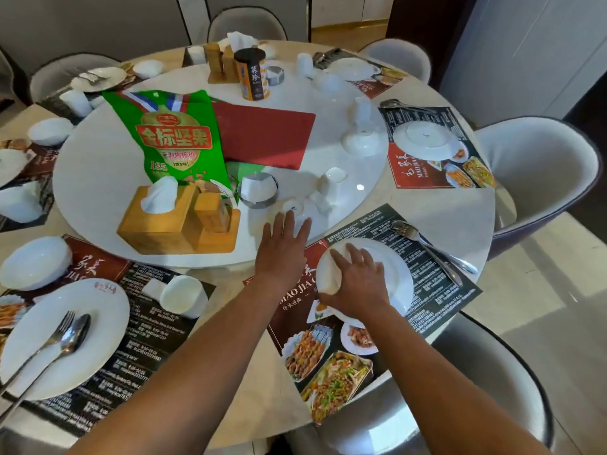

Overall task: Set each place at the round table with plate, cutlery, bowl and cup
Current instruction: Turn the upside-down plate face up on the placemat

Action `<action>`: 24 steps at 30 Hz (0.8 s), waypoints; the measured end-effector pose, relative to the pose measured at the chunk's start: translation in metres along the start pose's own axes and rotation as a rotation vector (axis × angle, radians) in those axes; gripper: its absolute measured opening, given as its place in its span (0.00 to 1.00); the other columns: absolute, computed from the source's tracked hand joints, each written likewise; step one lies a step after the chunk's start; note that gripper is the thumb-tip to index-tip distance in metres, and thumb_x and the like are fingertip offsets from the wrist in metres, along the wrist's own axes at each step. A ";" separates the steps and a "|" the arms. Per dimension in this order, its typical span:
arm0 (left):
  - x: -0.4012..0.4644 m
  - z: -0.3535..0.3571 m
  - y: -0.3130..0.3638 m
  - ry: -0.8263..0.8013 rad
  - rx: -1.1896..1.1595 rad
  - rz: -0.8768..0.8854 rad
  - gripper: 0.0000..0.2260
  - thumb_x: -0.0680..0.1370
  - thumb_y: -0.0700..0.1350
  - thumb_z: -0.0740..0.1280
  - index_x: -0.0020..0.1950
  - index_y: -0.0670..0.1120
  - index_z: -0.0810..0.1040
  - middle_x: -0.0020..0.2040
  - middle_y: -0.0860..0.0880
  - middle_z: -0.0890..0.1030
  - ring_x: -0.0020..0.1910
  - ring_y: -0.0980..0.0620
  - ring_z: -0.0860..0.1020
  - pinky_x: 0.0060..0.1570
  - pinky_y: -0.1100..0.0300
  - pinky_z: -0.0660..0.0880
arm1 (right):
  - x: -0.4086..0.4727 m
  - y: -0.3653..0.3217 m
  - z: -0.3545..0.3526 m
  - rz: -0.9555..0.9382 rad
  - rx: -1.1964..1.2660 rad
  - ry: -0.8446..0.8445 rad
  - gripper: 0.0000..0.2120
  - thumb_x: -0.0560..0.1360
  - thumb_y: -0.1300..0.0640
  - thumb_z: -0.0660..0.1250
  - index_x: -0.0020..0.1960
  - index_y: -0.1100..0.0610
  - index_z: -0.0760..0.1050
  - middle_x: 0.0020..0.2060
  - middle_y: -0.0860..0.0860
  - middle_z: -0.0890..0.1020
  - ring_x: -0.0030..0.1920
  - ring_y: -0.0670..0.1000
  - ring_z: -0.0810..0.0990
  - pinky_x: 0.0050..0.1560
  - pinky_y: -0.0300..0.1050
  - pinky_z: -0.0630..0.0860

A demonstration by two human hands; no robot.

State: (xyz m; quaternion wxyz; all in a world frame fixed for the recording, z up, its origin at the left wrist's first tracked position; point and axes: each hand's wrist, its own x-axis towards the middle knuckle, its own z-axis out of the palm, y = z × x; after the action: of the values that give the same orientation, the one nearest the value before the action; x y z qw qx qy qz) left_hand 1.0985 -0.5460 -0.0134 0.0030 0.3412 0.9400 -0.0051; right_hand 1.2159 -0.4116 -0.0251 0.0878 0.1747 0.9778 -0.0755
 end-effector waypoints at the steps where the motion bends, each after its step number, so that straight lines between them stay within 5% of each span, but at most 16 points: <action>1: 0.005 0.001 -0.003 -0.009 0.010 0.014 0.37 0.81 0.51 0.65 0.83 0.51 0.47 0.82 0.39 0.47 0.81 0.37 0.47 0.78 0.42 0.51 | 0.006 -0.002 0.000 0.000 0.004 0.010 0.49 0.68 0.27 0.67 0.80 0.45 0.52 0.80 0.54 0.53 0.79 0.60 0.51 0.74 0.64 0.57; 6: 0.020 0.011 -0.015 -0.023 0.052 0.072 0.35 0.82 0.46 0.63 0.83 0.50 0.46 0.81 0.39 0.49 0.80 0.37 0.48 0.78 0.43 0.52 | 0.022 -0.012 0.003 0.002 0.000 -0.001 0.45 0.71 0.29 0.65 0.81 0.44 0.51 0.81 0.53 0.53 0.80 0.60 0.49 0.75 0.66 0.54; 12: 0.020 0.007 -0.019 0.128 0.173 0.178 0.28 0.78 0.40 0.56 0.79 0.45 0.60 0.68 0.37 0.69 0.72 0.35 0.65 0.73 0.42 0.63 | 0.022 -0.012 0.008 -0.011 -0.057 -0.014 0.43 0.73 0.27 0.60 0.81 0.44 0.51 0.81 0.53 0.51 0.80 0.59 0.46 0.76 0.66 0.50; 16: 0.016 0.013 -0.020 0.200 0.250 0.223 0.29 0.75 0.43 0.70 0.76 0.45 0.68 0.60 0.38 0.75 0.61 0.37 0.75 0.64 0.43 0.73 | 0.023 -0.013 0.009 -0.006 -0.053 -0.020 0.43 0.74 0.28 0.60 0.81 0.44 0.51 0.81 0.53 0.51 0.80 0.60 0.45 0.76 0.67 0.49; 24: -0.005 -0.017 -0.016 0.297 0.102 0.083 0.26 0.73 0.42 0.70 0.71 0.47 0.73 0.57 0.41 0.77 0.51 0.41 0.77 0.34 0.53 0.75 | 0.022 -0.014 0.012 0.007 -0.009 0.014 0.43 0.73 0.28 0.61 0.81 0.45 0.52 0.81 0.53 0.51 0.80 0.60 0.45 0.77 0.66 0.49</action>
State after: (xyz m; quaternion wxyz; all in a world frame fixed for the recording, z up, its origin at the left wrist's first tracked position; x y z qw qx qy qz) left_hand 1.0918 -0.5613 0.0039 -0.1534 0.3764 0.9137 -0.0024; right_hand 1.1927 -0.4198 -0.0394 0.0822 0.1783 0.9781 -0.0696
